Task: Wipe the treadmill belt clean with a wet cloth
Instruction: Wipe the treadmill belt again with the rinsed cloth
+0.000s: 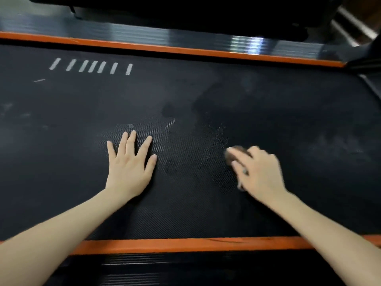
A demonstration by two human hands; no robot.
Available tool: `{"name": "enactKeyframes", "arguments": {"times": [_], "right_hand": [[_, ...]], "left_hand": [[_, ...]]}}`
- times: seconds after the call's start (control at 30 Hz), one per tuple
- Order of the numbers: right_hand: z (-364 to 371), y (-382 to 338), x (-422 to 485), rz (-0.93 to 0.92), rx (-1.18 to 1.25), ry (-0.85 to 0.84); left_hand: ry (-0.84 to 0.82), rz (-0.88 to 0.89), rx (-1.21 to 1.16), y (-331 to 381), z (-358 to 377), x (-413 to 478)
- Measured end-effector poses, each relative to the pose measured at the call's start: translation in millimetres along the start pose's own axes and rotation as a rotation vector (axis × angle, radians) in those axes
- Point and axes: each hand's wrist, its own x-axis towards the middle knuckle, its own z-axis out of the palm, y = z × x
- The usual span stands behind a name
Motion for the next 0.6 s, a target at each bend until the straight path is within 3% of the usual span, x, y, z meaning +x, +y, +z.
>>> {"name": "enactKeyframes", "arguments": {"times": [0.07,0.17,0.23,0.33,0.43,0.5,0.6], "right_hand": [[-7,10,-2,0.346,-0.128,-0.02],[-8,-36,-1,0.825,-0.126,-0.096],[-4,-91,-4,0.767,-0.129,-0.128],[9,-158,-19,0.346,-0.097,-0.072],[7,-141,-16,0.071,-0.149,-0.075],[3,-112,-12,0.179,-0.206,-0.066],[5,-88,7,0.686,-0.207,-0.101]], "left_hand": [[-0.004,-0.005,-0.01,0,-3,0],[0.005,-0.002,-0.085,-2,-13,6],[0.017,0.042,-0.102,-13,-22,18],[0.012,0.183,-0.036,-43,-26,48],[-0.007,0.254,0.019,-71,-20,84],[-0.049,0.223,0.003,-76,-13,95],[-0.016,0.232,-0.031,-74,-3,97]]}}
